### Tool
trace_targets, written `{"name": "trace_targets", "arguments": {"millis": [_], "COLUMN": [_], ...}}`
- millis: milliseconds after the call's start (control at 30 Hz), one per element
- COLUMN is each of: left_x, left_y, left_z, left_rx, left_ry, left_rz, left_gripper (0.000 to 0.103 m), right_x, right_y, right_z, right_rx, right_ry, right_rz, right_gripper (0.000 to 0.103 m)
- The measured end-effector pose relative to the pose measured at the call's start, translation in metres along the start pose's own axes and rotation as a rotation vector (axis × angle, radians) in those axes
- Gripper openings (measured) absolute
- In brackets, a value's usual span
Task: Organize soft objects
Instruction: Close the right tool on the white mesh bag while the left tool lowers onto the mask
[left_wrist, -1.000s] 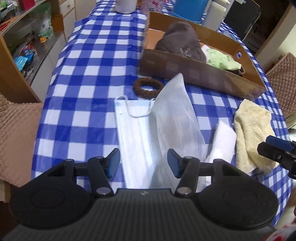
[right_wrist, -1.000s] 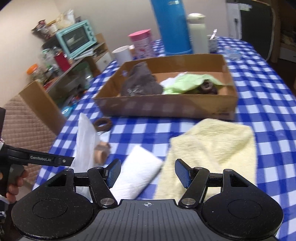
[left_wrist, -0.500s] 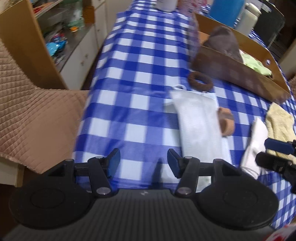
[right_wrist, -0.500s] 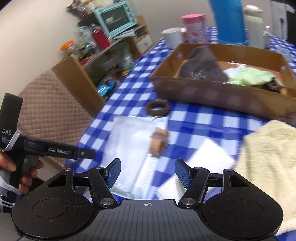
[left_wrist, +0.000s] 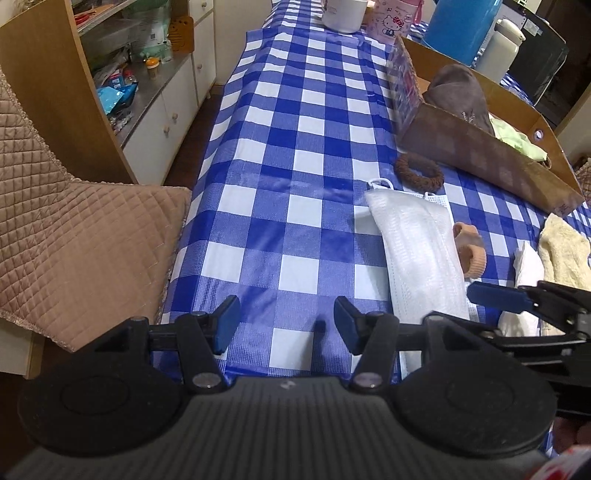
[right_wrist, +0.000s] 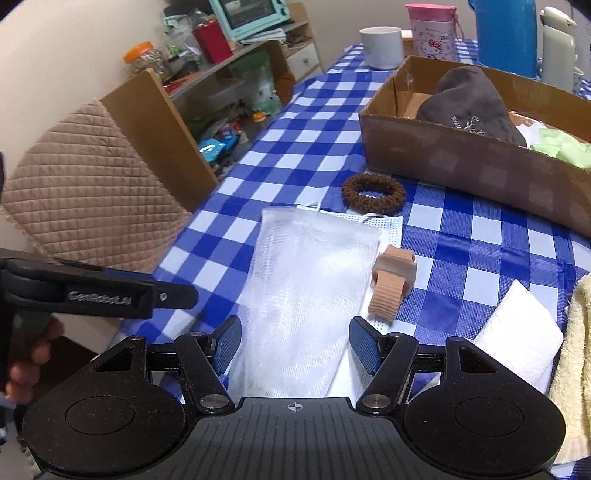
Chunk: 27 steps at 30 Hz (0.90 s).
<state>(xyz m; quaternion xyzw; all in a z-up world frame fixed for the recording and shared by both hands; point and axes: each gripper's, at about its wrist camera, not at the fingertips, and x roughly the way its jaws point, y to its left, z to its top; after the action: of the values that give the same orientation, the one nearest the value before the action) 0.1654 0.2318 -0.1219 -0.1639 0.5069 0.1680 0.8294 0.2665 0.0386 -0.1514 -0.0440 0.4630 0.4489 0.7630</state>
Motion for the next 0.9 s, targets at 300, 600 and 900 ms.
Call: {"name": "trace_targets", "arguments": {"millis": [300, 600, 900], "left_x": [0.000, 0.011, 0.027], "left_y": [-0.007, -0.046, -0.080], "left_z": [0.001, 0.001, -0.003], "left_rx": [0.025, 0.111, 0.174], "left_ry": [0.001, 0.016, 0.014], "left_rz": [-0.059, -0.152, -0.156], "left_gripper": [0.053, 0.053, 0.057], "right_x": [0.005, -0.056, -0.100], "right_y": [-0.006, -0.027, -0.075], "right_z": [-0.002, -0.003, -0.027], "right_rx": [0.010, 0.052, 0.186], "right_ry": [-0.003, -0.127, -0.145], "right_rz": [-0.034, -0.045, -0.154], "right_gripper": [0.003, 0.002, 0.003]}}
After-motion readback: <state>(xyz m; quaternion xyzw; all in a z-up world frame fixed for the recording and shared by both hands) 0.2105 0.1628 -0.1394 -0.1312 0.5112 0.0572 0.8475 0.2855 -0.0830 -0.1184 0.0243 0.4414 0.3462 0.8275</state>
